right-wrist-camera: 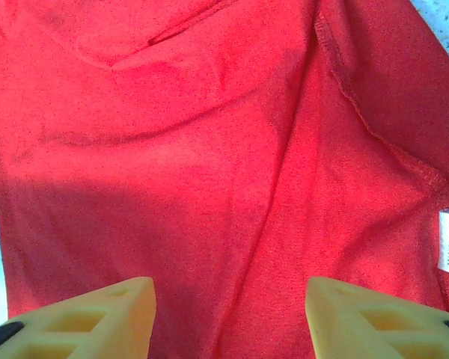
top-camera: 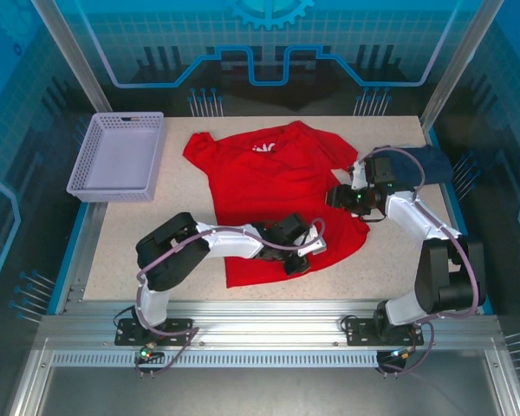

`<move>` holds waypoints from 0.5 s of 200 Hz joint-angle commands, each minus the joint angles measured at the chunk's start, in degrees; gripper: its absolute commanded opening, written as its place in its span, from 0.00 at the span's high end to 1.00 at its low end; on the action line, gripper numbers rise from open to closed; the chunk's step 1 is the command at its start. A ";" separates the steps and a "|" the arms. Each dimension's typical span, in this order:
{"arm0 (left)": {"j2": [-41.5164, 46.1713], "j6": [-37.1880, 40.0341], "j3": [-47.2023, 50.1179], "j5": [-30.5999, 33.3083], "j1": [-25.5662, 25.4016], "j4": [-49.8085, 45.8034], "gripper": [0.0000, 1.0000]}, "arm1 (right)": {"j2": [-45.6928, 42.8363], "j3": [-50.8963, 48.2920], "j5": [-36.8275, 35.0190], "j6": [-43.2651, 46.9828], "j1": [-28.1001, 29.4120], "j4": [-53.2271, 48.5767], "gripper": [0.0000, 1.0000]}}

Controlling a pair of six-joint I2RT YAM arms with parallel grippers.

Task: Fold the inside-out t-shirt

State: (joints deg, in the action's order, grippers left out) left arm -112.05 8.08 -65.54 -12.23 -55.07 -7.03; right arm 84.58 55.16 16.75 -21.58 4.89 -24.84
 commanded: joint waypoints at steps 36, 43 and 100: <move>6.57 -5.73 3.03 -6.76 2.83 4.21 0.98 | -4.48 -2.04 0.30 0.97 0.63 -2.94 0.44; 8.00 -7.47 3.96 -8.58 4.08 5.10 0.98 | -5.73 -2.58 0.30 1.09 0.73 -3.40 0.44; 12.67 -21.31 8.93 -20.24 13.80 12.96 1.00 | -19.32 -13.27 -2.93 2.23 11.02 -1.31 0.36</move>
State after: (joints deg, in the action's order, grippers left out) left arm -100.38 -5.82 -58.11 -25.52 -43.51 1.48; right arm 69.47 45.50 16.36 -20.62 10.81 -25.89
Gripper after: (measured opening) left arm 0.045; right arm 0.626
